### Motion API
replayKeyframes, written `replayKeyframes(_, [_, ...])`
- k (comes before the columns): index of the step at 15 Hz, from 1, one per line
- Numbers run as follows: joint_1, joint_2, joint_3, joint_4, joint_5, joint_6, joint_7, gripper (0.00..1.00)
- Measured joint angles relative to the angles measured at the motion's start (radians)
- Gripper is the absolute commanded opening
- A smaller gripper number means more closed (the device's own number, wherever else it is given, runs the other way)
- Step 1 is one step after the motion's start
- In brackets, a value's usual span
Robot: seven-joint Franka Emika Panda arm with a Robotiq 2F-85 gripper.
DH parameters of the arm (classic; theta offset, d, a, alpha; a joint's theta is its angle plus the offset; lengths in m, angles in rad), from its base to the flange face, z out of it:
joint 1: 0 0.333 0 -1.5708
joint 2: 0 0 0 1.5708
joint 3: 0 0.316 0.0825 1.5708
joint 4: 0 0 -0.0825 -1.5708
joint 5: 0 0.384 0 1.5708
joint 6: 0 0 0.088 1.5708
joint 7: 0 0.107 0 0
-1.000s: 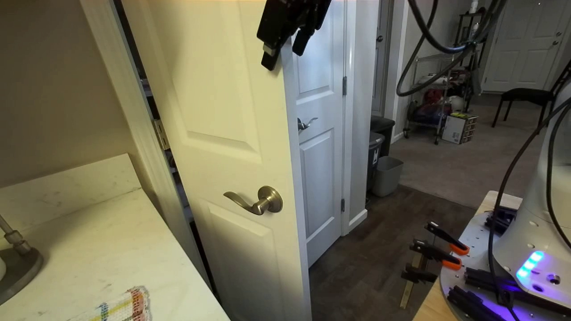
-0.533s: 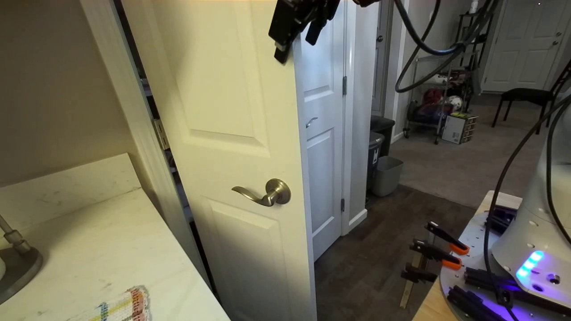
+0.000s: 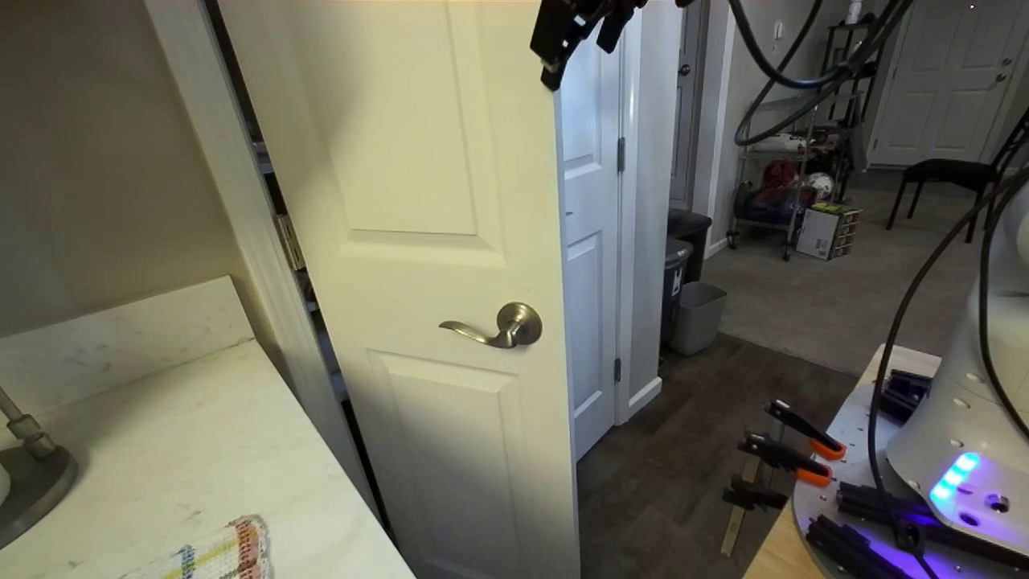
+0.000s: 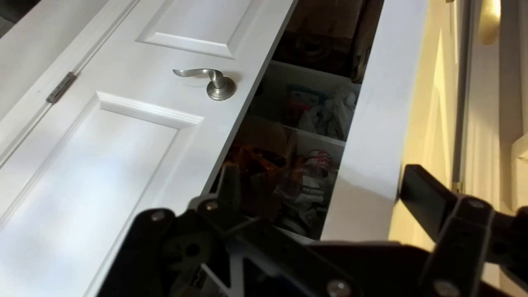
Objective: Close the door
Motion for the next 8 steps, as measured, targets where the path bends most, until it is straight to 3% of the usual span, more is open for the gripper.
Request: replayKeyframes(8, [-0.009, -0.067, 0.017, -0.073, -0.023, -0.013, 0.043, 1.00])
